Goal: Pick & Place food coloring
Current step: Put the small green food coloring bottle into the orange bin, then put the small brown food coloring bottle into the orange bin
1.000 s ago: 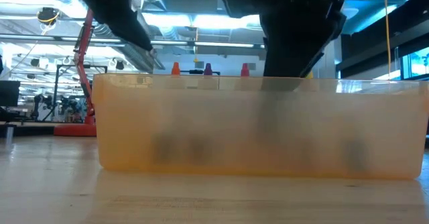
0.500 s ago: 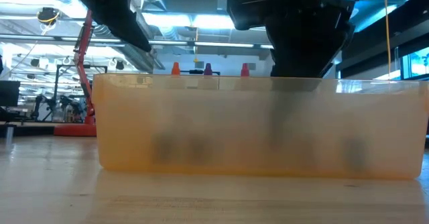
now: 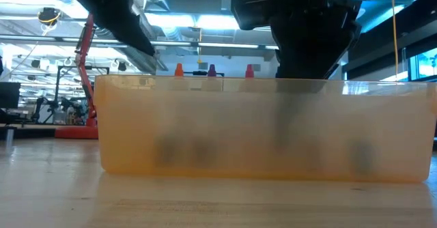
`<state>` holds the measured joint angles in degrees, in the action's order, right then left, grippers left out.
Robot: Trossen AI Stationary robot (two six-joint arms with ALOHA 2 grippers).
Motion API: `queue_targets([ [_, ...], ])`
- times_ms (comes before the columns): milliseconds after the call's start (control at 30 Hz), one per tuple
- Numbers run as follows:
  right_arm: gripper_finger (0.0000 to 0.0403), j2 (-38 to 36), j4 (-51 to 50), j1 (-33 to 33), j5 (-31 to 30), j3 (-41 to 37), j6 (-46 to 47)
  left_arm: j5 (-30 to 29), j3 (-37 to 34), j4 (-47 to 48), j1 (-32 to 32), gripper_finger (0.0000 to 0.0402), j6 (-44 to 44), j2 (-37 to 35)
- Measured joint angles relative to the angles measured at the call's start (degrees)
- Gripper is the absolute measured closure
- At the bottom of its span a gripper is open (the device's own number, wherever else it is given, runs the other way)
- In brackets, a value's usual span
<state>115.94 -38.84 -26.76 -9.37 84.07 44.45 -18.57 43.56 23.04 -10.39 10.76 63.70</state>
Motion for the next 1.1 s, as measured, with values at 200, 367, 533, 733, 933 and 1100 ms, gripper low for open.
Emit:
queue_targets([
  [200,0.0314,0.0,0.0,0.0,0.0,0.0,-0.1,3.1,-5.4,-8.1,1.3,0.0208,-1.3,0.0],
  [367,0.0314,0.0,0.0,0.0,0.0,0.0,0.0,3.3,-6.6,-8.6,2.3,0.0210,-2.5,-0.4],
  [533,0.0314,0.0,0.0,0.0,0.0,0.0,0.0,3.3,-6.7,-8.7,3.4,0.0208,-4.1,-0.3],
  [733,0.0286,0.0,0.0,0.0,-0.1,0.0,0.0,5.2,-6.7,-8.7,3.9,0.0209,-6.3,0.3],
  [933,0.0231,-0.1,0.0,0.0,-0.1,0.0,-0.2,5.2,-6.7,-8.7,3.9,0.0210,-8.9,0.3],
  [1100,0.0210,-2.3,-1.7,-0.9,-1.4,2.1,-1.3,5.0,-9.3,-13.6,4.5,0.0208,-11.2,0.3],
])
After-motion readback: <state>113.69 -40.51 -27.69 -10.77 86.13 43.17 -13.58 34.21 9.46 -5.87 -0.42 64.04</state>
